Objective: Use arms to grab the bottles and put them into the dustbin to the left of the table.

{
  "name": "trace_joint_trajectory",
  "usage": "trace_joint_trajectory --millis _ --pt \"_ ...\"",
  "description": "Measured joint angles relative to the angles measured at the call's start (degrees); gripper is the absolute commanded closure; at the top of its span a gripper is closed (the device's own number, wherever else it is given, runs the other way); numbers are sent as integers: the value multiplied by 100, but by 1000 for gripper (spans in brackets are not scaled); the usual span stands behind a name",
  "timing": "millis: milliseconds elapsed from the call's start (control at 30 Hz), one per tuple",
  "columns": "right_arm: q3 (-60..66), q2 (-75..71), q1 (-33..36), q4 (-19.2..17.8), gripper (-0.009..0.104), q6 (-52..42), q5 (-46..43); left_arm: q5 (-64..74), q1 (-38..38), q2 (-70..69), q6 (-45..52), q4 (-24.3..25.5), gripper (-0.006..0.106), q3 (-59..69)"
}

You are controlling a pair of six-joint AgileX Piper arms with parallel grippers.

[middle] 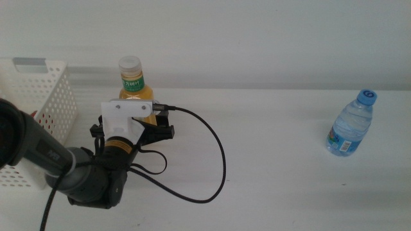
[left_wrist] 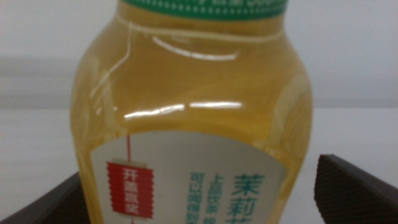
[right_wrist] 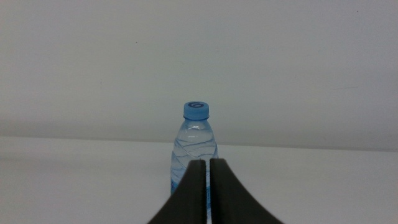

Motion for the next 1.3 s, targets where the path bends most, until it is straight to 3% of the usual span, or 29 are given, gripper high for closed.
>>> trace_joint_trajectory --millis 533,700,867,967,1167,1300 --pt "0 0 0 0 97 0 0 -13 68 118 212 116 16 -113" --pt "0 0 0 0 97 0 0 -122 73 118 381 140 32 -113" --pt "0 0 0 0 97 0 0 -122 123 118 439 173 59 -113" --pt "0 0 0 0 97 0 0 -99 127 118 412 187 102 -113" --pt "0 0 0 0 97 0 0 -9 127 40 258 156 102 -89" --pt "0 0 0 0 97 0 0 810 127 -364 452 64 102 -77"
